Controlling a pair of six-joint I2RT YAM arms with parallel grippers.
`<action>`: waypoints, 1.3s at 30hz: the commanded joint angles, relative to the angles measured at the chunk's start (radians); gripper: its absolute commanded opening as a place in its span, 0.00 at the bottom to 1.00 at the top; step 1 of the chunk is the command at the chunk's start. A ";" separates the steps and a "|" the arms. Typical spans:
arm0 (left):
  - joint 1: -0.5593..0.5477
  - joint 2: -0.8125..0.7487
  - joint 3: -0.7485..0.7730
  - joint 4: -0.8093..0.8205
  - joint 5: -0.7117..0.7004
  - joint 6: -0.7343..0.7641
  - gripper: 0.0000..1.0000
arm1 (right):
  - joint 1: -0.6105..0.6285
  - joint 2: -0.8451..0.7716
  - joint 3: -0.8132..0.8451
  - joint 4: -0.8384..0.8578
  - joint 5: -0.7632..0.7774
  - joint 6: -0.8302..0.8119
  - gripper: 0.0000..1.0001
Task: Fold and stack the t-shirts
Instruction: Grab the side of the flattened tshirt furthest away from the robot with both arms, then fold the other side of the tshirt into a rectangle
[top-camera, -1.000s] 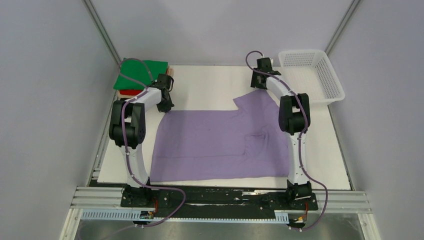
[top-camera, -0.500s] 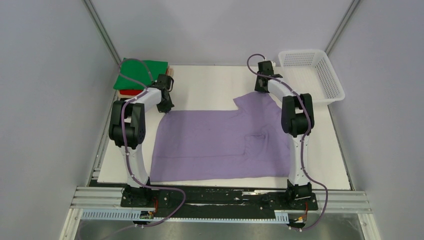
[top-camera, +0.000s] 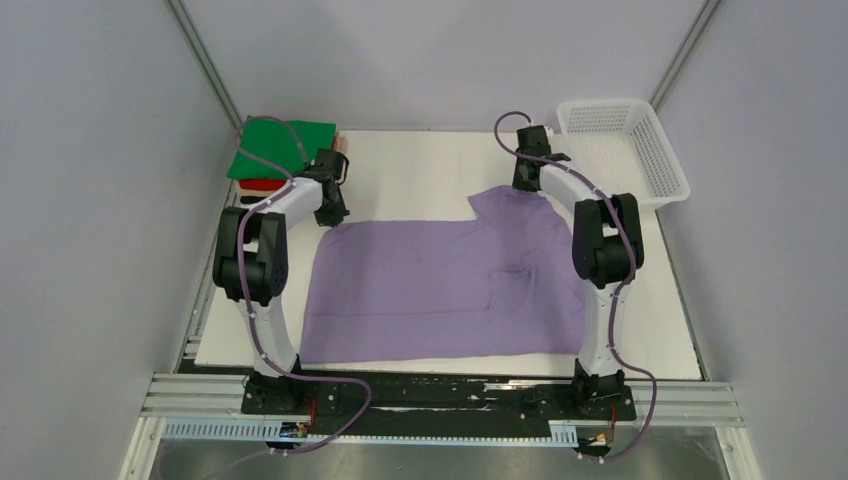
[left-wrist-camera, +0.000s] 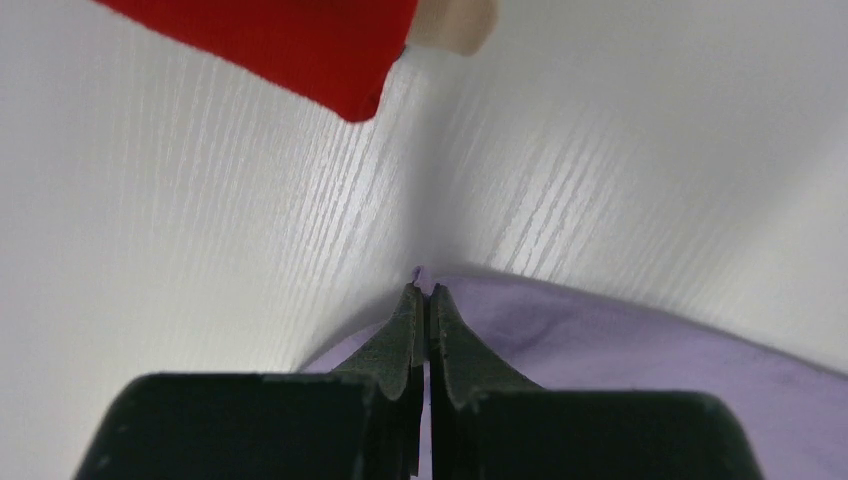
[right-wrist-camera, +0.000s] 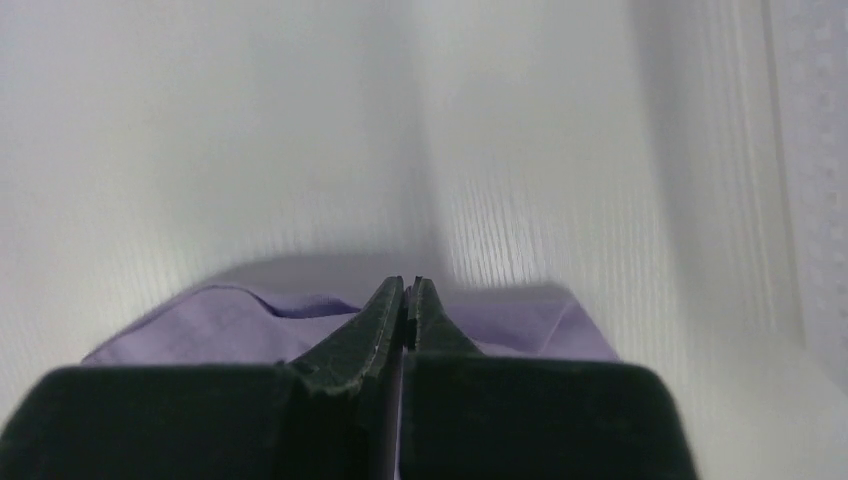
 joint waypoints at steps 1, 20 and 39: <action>-0.019 -0.101 -0.034 -0.001 -0.019 -0.009 0.00 | 0.022 -0.198 -0.118 0.055 -0.010 -0.008 0.00; -0.110 -0.497 -0.359 -0.005 -0.094 -0.096 0.00 | 0.150 -0.850 -0.649 -0.078 0.084 0.126 0.00; -0.180 -0.847 -0.656 -0.028 -0.092 -0.250 0.00 | 0.190 -1.290 -0.777 -0.500 0.118 0.356 0.00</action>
